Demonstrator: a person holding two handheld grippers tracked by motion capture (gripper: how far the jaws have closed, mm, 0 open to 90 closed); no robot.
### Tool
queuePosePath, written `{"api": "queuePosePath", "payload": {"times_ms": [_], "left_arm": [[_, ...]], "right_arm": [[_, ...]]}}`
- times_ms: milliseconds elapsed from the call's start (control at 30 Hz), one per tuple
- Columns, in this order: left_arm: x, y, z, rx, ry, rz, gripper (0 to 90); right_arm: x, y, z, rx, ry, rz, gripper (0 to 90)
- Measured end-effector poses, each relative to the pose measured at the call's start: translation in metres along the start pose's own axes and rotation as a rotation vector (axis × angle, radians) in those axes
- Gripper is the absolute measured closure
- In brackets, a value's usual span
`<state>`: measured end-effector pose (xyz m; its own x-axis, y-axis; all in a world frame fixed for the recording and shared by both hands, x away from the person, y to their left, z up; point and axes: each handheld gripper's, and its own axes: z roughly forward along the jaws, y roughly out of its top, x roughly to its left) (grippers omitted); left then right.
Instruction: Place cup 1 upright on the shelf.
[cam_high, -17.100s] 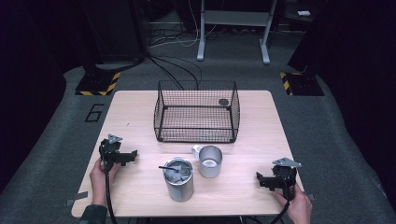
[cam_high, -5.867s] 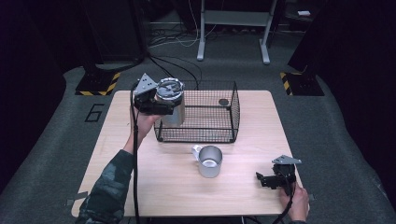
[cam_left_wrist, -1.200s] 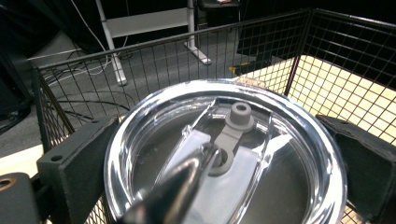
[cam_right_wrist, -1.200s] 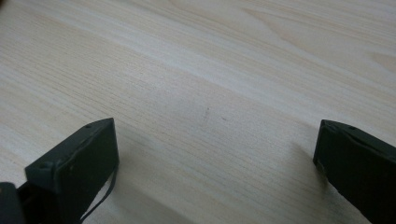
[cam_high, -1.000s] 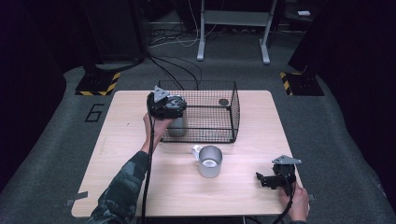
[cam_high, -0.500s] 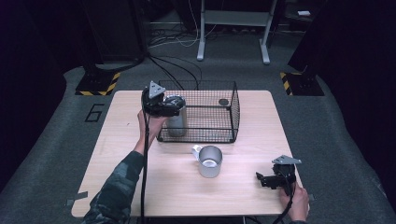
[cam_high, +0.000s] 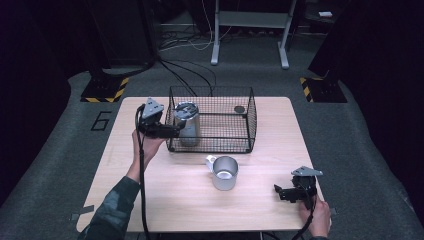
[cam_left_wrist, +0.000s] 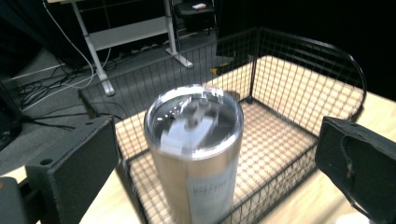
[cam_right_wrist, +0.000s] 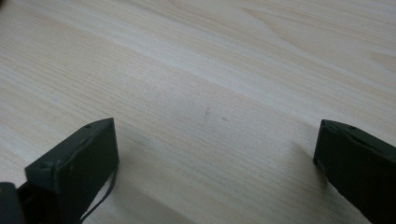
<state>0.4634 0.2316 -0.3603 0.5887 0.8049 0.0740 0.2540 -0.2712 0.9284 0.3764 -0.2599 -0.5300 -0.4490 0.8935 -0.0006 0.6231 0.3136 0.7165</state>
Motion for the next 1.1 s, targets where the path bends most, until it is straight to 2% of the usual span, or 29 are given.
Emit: {"api": "queuePosePath", "payload": {"times_ms": [233,400,533,567,633,733,833,967,1100], "left_arm": [[-0.001,-0.027,-0.023,0.036,0.005,0.017,0.1],[-0.001,-0.049,-0.034,0.050,0.032,0.013,0.1],[0.001,-0.071,-0.039,0.081,0.042,0.001,0.1],[0.003,-0.080,-0.041,0.102,0.044,0.000,0.1],[0.005,-0.091,-0.041,0.118,0.032,-0.010,0.1],[0.009,-0.106,-0.042,0.153,0.048,-0.014,0.1],[0.018,-0.121,-0.041,0.174,0.059,-0.058,0.1],[0.030,-0.139,-0.035,0.229,0.059,-0.109,0.0],[0.044,-0.161,-0.026,0.308,0.071,-0.166,0.0]], "right_arm": [[0.000,0.000,0.000,0.001,0.000,-0.001,0.0],[0.000,0.000,0.000,-0.004,-0.002,0.000,0.0],[0.000,0.000,0.000,0.000,-0.001,-0.001,0.0],[0.000,0.000,0.000,-0.001,0.000,-0.001,0.0],[0.000,0.000,0.000,0.000,-0.002,0.000,0.0],[0.000,0.000,0.000,0.001,0.000,-0.001,0.0],[0.000,0.000,0.000,0.000,0.000,0.000,0.0],[0.000,0.000,0.000,0.001,0.001,0.000,0.0],[0.000,0.000,0.000,0.001,0.001,0.000,0.0]]}}
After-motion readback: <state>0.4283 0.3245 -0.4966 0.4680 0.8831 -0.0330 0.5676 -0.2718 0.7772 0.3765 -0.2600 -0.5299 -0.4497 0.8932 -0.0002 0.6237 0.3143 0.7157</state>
